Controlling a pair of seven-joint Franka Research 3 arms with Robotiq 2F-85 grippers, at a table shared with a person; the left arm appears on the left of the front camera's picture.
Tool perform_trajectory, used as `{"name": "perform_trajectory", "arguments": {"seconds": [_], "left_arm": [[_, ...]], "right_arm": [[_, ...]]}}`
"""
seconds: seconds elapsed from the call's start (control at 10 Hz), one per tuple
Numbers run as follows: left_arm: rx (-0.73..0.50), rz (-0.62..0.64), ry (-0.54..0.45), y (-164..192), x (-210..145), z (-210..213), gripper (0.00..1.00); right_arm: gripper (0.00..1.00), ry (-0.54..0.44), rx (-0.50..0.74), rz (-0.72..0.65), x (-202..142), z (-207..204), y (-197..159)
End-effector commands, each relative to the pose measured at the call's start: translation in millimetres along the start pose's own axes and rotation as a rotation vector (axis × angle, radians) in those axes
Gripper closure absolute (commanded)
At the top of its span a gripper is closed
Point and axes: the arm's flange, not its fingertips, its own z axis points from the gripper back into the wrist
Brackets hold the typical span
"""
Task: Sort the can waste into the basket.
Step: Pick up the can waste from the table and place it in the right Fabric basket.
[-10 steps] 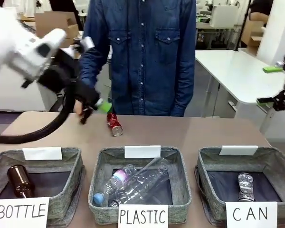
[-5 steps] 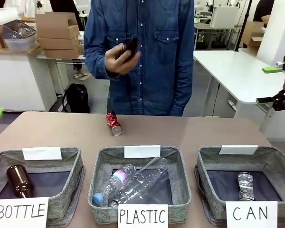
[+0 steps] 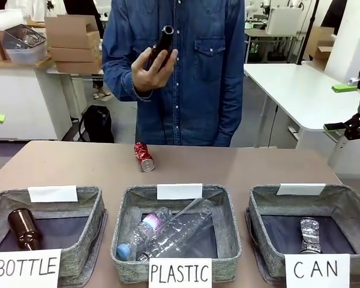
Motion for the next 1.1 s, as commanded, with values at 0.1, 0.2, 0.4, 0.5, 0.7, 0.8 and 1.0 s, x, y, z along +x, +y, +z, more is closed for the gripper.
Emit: {"name": "perform_trajectory", "arguments": {"seconds": [0.1,0.2,0.4,0.5,0.7,0.8,1.0], "left_arm": [[-0.027,0.001,-0.011,-5,-3,1,0.00],[0.013,-0.004,-0.013,-6,-7,4,0.00],[0.030,0.093,-0.093,30,-16,61,0.00],[0.030,0.216,-0.177,59,-24,99,0.00],[-0.022,0.318,-0.272,91,-49,127,0.00],[-0.031,0.322,-0.266,96,-53,125,0.00],[-0.043,0.221,-0.165,82,-35,94,0.00]], "right_arm": [[0.00,0.013,-0.005,0.020,0,3,1],[0.00,0.013,-0.005,0.020,0,3,1],[0.00,0.013,-0.005,0.020,0,3,1],[0.00,0.013,-0.005,0.020,0,3,1],[0.00,0.013,-0.005,0.020,0,3,1],[0.00,0.013,-0.005,0.020,0,3,1],[0.00,0.013,-0.005,0.020,0,3,1]]}}
